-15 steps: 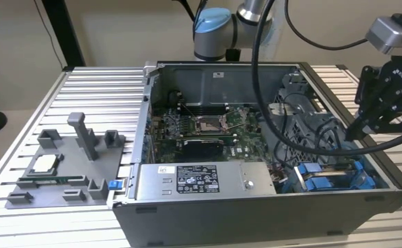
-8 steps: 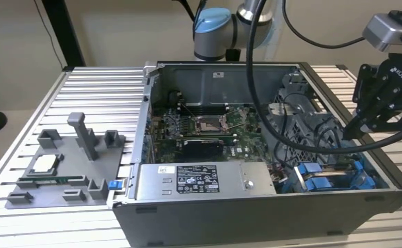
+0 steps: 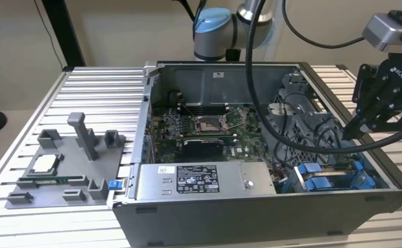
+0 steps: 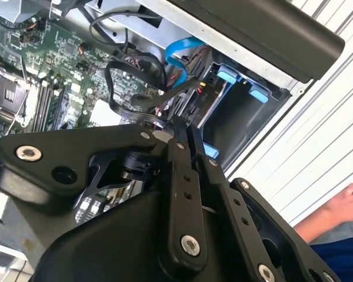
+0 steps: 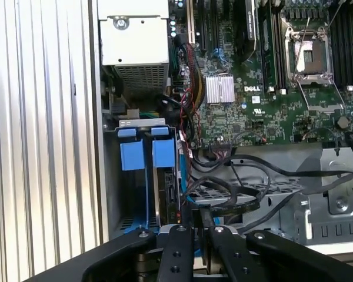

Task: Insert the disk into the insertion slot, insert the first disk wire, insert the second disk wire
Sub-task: 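Insert the second disk wire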

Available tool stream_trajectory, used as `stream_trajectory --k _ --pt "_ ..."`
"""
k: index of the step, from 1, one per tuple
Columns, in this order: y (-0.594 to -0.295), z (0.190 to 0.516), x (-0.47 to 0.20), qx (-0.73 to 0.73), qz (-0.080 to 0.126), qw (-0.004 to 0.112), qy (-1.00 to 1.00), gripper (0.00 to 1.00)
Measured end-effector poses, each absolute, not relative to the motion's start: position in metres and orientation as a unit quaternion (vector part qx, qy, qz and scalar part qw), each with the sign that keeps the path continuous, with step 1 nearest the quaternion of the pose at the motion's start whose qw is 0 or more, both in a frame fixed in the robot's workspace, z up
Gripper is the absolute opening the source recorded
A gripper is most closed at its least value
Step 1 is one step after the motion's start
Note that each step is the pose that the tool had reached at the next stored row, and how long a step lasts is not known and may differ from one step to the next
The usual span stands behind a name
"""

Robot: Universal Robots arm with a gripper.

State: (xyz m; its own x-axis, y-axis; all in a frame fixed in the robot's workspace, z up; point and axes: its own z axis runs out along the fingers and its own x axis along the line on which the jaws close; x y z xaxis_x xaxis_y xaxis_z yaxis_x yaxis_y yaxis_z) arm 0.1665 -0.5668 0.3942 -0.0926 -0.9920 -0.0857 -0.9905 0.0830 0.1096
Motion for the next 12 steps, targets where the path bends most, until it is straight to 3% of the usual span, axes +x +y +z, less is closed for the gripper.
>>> stream_trajectory --k 12 --pt "-0.5760 0.3892 0.1572 0.674 -0.068 0.003 -0.736 0.00"
